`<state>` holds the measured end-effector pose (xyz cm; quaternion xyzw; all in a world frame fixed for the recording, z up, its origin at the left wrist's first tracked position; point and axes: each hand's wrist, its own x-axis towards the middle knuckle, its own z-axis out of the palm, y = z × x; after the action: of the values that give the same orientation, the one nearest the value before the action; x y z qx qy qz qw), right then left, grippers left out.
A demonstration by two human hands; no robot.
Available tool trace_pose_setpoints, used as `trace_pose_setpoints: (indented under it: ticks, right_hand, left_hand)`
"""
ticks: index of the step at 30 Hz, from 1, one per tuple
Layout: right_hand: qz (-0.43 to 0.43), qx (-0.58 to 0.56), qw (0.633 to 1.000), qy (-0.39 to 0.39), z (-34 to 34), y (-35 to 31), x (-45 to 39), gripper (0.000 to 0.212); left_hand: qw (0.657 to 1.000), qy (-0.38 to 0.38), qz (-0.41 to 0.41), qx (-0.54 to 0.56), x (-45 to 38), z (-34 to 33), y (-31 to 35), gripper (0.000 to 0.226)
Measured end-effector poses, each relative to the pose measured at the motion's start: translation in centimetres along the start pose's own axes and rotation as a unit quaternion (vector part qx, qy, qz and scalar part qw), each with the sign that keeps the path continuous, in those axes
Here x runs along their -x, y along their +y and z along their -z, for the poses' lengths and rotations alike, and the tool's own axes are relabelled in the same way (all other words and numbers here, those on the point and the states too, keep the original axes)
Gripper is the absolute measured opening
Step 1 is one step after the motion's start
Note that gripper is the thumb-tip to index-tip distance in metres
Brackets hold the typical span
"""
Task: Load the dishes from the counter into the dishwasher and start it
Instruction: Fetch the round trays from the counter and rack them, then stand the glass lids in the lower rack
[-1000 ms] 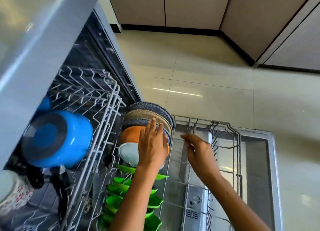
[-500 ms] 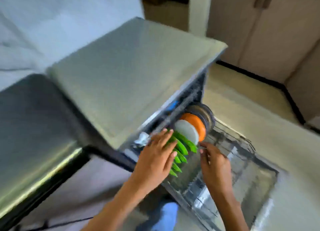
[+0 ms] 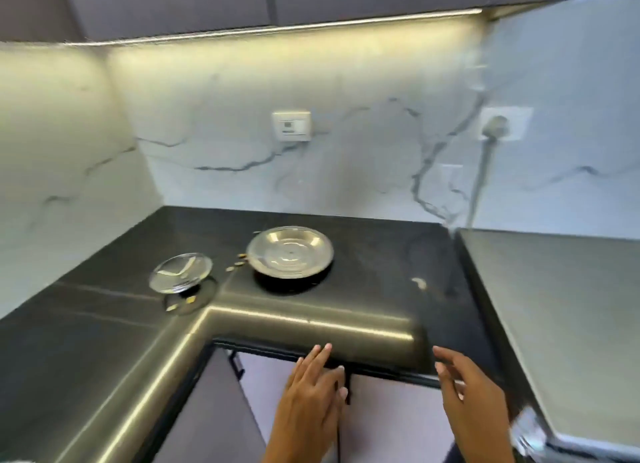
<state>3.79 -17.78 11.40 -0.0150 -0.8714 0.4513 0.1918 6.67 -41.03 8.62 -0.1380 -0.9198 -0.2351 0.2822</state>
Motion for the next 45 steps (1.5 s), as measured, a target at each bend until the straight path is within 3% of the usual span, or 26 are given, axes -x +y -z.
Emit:
trace_pose_setpoints:
  ticks: [4,10,13,20,25,29,36,39,42,45]
  right_hand:
    - [0.064,-0.013,0.994,-0.083,-8.2,-4.7,-2.5,0.023]
    - [0.137,-0.028,0.972,-0.188,-23.6,-12.1,-5.1,0.023]
    - [0.157,-0.032,0.96,-0.231,-29.8,-15.3,-6.0,0.021]
    - [0.156,-0.009,0.955,-0.251,-37.0,-18.9,-7.0,0.022]
    - [0.128,0.026,0.96,-0.249,-36.2,-18.5,-7.4,0.021]
    - [0.106,0.044,0.966,-0.231,-34.6,-17.2,-7.7,0.022]
    - [0.09,0.026,0.98,-0.176,-29.0,-13.5,-5.4,0.025]
    - [0.093,0.019,0.983,-0.16,-25.0,-11.2,-3.4,0.026]
    - [0.086,-0.006,0.986,-0.143,-19.3,-8.4,-0.5,0.018]
    - [0.064,0.009,0.994,-0.086,-13.0,-4.8,3.1,0.015]
  left_hand:
    - [0.993,0.048,0.092,-0.053,1.2,3.8,-7.4,0.041]
    - [0.962,0.094,0.216,-0.141,1.3,9.0,-19.9,0.034]
    - [0.949,0.069,0.256,-0.17,-1.0,10.0,-26.6,0.034]
    - [0.947,-0.116,0.222,-0.203,-6.4,10.1,-38.7,0.069]
    - [0.961,-0.137,0.15,-0.186,-7.0,10.0,-43.1,0.057]
    - [0.975,-0.056,0.14,-0.166,-7.3,11.4,-43.7,0.017]
    - [0.984,0.02,0.137,-0.113,-7.4,14.4,-36.9,0.036]
    - [0.992,0.061,0.091,-0.054,-6.6,15.0,-31.2,0.027]
    - [0.998,0.021,0.064,0.012,-4.9,13.4,-25.2,0.021]
    - [0.996,-0.054,0.028,0.07,-2.5,10.3,-18.7,0.031]
